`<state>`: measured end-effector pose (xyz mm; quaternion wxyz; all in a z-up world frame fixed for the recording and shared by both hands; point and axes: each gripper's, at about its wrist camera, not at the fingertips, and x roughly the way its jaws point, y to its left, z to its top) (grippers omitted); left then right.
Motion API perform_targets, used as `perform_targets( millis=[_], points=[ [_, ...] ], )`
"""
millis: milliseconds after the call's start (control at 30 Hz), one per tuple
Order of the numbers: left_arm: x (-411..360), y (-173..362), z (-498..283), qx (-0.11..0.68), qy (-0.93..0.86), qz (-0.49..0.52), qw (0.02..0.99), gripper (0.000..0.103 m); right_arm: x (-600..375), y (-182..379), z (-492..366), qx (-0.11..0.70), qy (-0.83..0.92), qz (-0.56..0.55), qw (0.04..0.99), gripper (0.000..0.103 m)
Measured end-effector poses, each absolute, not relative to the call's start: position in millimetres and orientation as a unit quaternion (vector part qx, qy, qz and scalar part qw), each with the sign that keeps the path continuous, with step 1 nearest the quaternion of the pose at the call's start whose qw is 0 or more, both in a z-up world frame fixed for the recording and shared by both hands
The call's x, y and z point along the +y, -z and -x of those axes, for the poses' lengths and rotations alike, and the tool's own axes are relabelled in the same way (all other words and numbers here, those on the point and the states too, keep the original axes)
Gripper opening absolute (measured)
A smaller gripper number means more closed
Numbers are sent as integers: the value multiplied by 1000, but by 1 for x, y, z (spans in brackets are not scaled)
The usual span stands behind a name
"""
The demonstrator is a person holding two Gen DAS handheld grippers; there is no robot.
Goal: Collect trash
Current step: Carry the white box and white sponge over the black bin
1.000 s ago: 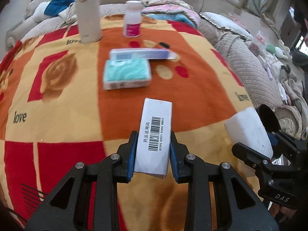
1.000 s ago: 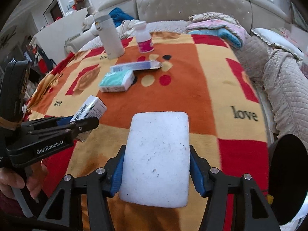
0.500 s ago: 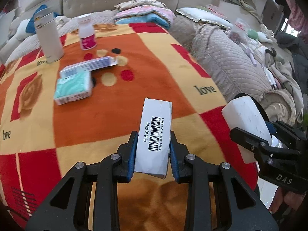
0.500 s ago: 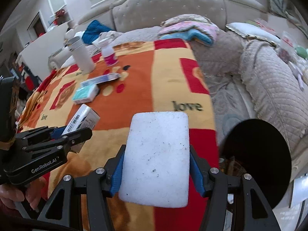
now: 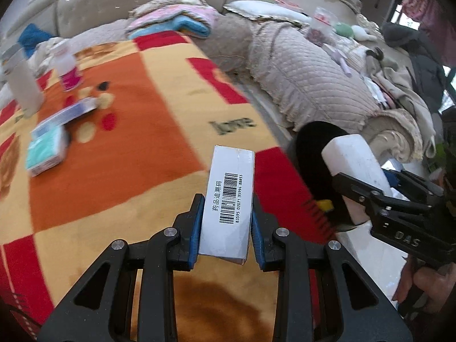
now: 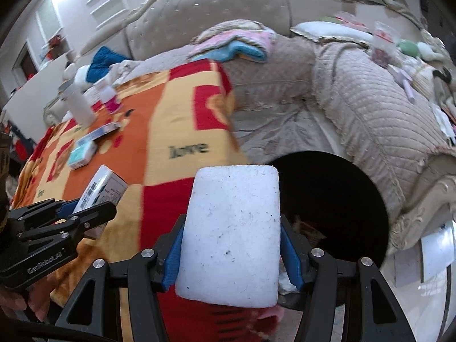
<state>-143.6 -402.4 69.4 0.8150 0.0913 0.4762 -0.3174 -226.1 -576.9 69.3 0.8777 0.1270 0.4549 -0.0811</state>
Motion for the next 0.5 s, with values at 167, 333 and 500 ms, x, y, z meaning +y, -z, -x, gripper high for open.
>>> perform_targets(
  millis=[167, 333, 500],
  points=[
    [-439, -68, 153, 476, 353, -95, 800, 28, -614, -56, 239, 466, 116, -147, 865, 58],
    [-471, -63, 158, 480, 372, -101, 788, 28, -637, -45, 246, 469, 134, -164, 857, 58],
    [-488, -57, 161, 482, 377, -111, 783, 28, -648, -38, 250, 472, 139, -173, 853, 58]
  ],
)
